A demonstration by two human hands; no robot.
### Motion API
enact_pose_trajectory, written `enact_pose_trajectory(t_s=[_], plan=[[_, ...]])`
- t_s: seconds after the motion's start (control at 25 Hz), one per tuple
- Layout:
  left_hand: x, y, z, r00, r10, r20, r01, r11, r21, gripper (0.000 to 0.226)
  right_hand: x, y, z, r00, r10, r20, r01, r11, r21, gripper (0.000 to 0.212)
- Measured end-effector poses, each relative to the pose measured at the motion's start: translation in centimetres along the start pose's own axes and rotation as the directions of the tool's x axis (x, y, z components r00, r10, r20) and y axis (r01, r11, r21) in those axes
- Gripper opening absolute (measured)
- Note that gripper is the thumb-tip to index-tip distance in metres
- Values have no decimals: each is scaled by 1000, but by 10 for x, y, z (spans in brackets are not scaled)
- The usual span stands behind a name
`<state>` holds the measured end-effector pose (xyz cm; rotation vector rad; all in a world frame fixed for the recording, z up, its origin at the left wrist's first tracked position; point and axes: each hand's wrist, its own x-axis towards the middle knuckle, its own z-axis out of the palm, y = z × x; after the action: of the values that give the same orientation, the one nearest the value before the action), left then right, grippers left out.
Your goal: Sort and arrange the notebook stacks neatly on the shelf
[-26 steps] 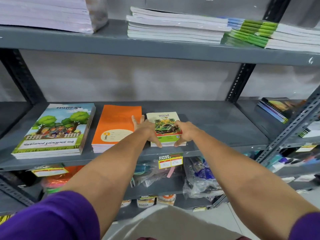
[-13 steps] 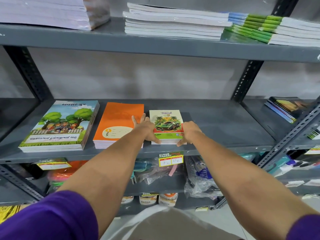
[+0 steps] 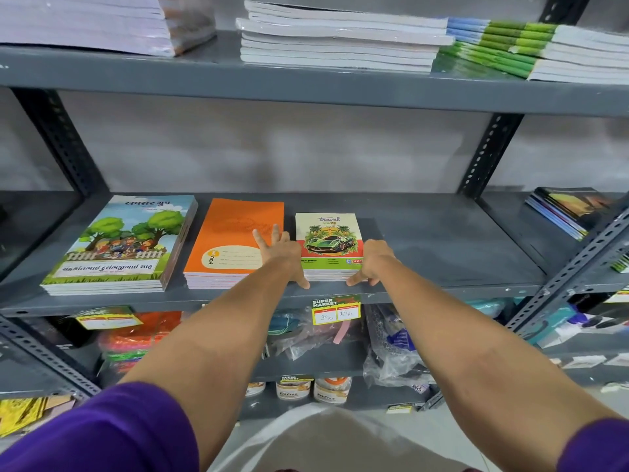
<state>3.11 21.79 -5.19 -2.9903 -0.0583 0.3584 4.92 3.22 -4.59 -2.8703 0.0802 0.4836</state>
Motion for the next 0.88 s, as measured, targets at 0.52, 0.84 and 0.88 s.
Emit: enact_pose_trajectory(t_s=[0.52,0.84,0.88], plan=[[3,6,-4,998,-69,14,69,997,-19,97,5,11,6,1000,-12,1,12,994,111,50],[-6,-4,-28,998,-14,67,30,970,-242,92,-18,8,-12,997,-60,48,67,988,-140,75],[-7,-5,-33,998,3,61,13,965,-263,86,-24,7,-18,998,-58,34,62,985,-161,85]])
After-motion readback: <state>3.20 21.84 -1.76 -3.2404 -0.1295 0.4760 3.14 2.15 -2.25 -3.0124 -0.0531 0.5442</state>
